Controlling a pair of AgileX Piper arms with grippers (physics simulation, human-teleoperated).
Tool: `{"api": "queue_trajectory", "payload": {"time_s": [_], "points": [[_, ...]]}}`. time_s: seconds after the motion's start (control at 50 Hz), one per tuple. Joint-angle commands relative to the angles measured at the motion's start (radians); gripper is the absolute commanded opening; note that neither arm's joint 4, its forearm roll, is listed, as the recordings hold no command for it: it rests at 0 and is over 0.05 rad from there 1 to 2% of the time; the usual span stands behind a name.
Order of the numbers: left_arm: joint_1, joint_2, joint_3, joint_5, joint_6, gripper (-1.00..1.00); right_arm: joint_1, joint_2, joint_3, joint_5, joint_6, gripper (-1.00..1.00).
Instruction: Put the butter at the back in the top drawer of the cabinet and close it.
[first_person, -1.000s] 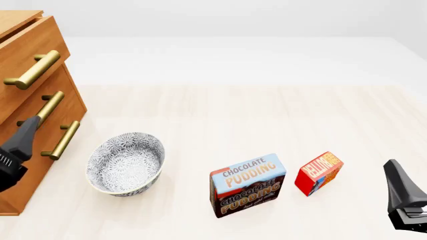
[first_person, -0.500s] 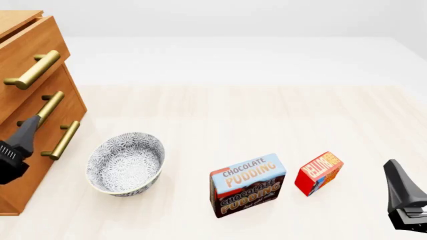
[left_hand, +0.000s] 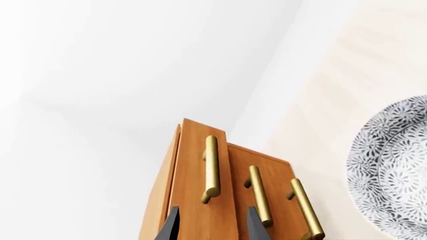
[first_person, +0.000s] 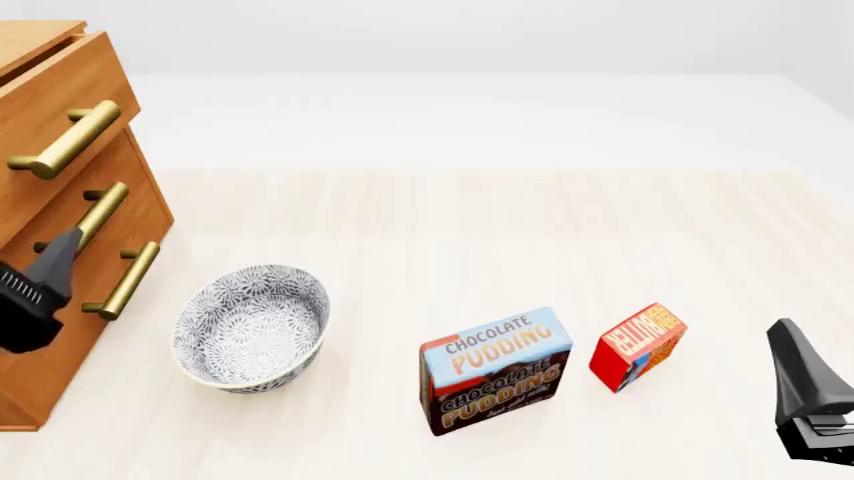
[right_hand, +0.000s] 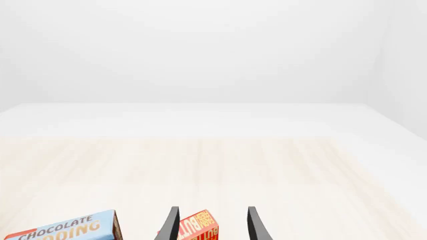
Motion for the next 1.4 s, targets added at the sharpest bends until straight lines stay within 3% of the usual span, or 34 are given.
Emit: {"api": "queue_trajectory", "payload": {"time_s": [0.02, 1.4], "points": [[0.011, 0.024, -0.008, -0.011, 0.000, 1.00, 0.000, 0.000, 0.000, 0.000, 0.000, 1.00], [0.061, 0.198, -0.009, -0.162, 0.041, 1.00, 0.000, 0.000, 0.000, 0.000, 0.000, 1.00]]}}
